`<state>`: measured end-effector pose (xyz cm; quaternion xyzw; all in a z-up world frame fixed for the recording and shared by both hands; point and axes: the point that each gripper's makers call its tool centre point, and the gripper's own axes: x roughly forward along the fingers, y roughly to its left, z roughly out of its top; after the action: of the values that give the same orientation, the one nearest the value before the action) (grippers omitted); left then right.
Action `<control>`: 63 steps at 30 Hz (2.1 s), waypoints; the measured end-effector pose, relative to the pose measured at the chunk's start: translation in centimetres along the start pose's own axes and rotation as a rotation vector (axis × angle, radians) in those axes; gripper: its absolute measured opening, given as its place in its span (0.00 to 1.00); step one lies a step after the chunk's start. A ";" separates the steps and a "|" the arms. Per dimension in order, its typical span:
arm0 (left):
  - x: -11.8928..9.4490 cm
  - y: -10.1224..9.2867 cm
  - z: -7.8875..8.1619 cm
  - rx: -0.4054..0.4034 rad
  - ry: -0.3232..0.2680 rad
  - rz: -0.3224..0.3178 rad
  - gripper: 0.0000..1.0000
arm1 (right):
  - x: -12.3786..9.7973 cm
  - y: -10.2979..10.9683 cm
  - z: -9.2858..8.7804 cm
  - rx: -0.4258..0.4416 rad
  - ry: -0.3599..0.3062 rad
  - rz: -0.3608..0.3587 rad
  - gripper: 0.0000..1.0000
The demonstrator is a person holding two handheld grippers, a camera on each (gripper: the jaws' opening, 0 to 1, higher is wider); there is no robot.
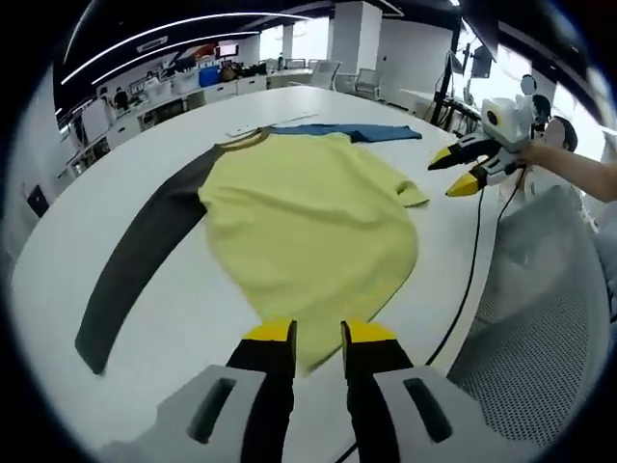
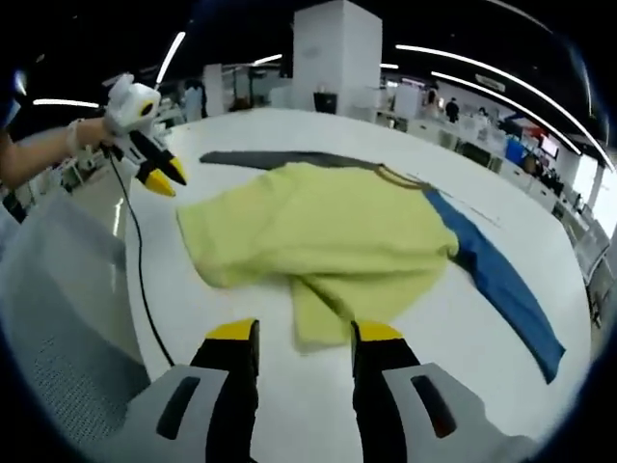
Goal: Fold the garment on the visible template until the final outline fits inside the template.
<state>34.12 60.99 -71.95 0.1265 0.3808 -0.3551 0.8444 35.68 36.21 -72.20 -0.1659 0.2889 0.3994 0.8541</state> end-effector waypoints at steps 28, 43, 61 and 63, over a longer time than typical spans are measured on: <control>1.0 1.6 -3.5 -0.097 0.059 0.027 0.13 | 2.6 0.1 -2.3 -0.045 0.095 0.035 0.24; 2.0 1.1 -4.3 -0.118 0.077 0.010 0.14 | 3.1 0.1 -2.9 -0.075 0.111 0.026 0.22; 2.0 1.0 -4.3 -0.132 0.084 0.015 0.02 | 2.7 -0.1 -3.1 -0.054 0.097 0.013 0.13; 1.9 1.0 -4.3 -0.134 0.086 0.017 0.02 | 2.8 -0.2 -3.1 -0.051 0.097 0.012 0.12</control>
<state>33.34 62.84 -76.36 0.0879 0.4386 -0.3160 0.8367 36.18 36.14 -76.34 -0.2053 0.3208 0.4031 0.8322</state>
